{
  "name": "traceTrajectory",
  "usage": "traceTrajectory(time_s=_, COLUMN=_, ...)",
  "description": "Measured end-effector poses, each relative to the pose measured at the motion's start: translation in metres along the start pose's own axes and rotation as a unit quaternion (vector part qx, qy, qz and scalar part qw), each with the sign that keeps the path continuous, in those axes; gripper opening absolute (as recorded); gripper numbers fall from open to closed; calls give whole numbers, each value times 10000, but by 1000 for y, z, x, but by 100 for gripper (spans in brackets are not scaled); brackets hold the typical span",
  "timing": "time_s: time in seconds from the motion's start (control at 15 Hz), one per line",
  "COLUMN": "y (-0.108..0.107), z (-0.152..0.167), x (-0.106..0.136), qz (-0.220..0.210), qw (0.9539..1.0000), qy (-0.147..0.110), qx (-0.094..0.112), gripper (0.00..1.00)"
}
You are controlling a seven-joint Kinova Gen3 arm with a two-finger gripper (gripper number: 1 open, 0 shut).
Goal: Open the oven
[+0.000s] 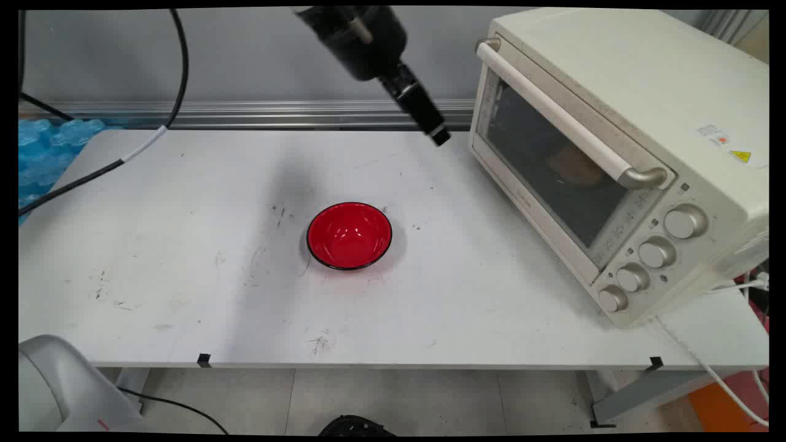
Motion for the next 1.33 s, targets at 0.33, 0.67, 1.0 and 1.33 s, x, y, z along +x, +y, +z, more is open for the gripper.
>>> traceTrajectory(time_s=0.33, y=-3, z=7, x=39, qz=-3, qw=9997, qy=239, qx=34, gripper=100)
traceTrajectory(time_s=0.67, y=-5, z=15, x=74, qz=-5, qw=9987, qy=505, qx=45, gripper=100)
traceTrajectory(time_s=1.0, y=-1, z=27, x=100, qz=-1, qw=9976, qy=684, qx=50, gripper=100)
traceTrajectory(time_s=1.33, y=3, z=40, x=117, qz=66, qw=9971, qy=749, qx=90, gripper=100)
